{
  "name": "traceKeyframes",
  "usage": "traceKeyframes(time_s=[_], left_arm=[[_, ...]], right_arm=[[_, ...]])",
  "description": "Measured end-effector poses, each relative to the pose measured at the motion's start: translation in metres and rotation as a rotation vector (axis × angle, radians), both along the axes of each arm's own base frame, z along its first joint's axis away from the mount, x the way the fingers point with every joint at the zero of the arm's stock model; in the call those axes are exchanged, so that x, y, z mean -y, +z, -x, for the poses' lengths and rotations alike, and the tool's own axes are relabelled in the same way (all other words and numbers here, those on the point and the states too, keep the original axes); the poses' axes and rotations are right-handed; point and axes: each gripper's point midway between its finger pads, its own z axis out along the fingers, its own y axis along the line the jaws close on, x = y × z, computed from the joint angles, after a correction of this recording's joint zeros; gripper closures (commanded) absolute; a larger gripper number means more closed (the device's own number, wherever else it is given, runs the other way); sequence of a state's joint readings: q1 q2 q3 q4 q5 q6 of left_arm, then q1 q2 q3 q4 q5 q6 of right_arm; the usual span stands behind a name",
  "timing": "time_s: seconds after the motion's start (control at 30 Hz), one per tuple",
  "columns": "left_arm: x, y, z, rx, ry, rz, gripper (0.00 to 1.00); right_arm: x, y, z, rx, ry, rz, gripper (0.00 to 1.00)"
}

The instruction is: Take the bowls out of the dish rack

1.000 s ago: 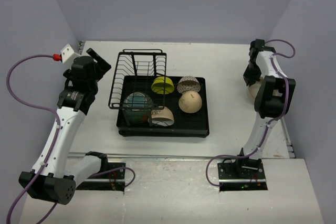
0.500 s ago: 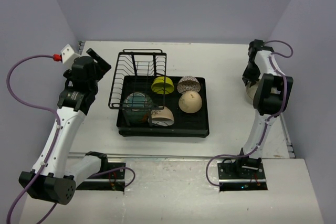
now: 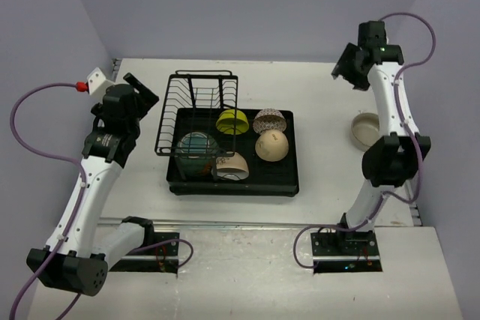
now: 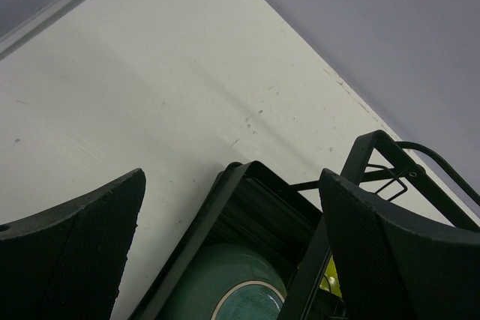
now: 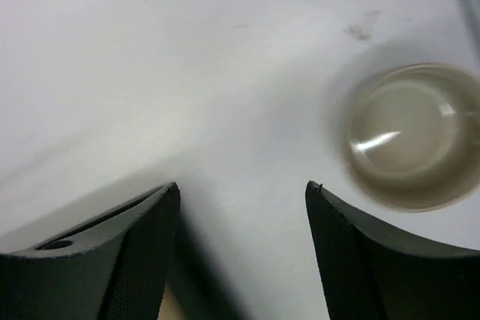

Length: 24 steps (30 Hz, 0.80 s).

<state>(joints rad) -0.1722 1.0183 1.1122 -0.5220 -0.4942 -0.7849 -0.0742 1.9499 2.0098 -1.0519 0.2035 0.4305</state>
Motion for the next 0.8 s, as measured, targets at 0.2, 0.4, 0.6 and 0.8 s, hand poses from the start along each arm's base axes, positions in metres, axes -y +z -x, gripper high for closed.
traceKeyframes(time_s=[0.2,0.4,0.6,0.8], left_arm=[[0.002,0.001,0.000,0.006,-0.003,0.020,0.04],[0.007,-0.002,0.001,-0.003,-0.015,0.050,0.04],[0.009,-0.001,0.002,-0.003,-0.023,0.063,0.04],[0.011,0.002,0.002,-0.002,-0.027,0.074,0.04]], right_arm=[[-0.166,0.152,0.054,0.520,0.272,-0.523,0.36],[-0.236,0.193,0.101,0.653,0.233,-0.963,0.36],[-0.293,0.125,0.113,0.470,-0.017,-1.135,0.37],[-0.297,0.108,0.115,0.481,-0.197,-1.150,0.39]])
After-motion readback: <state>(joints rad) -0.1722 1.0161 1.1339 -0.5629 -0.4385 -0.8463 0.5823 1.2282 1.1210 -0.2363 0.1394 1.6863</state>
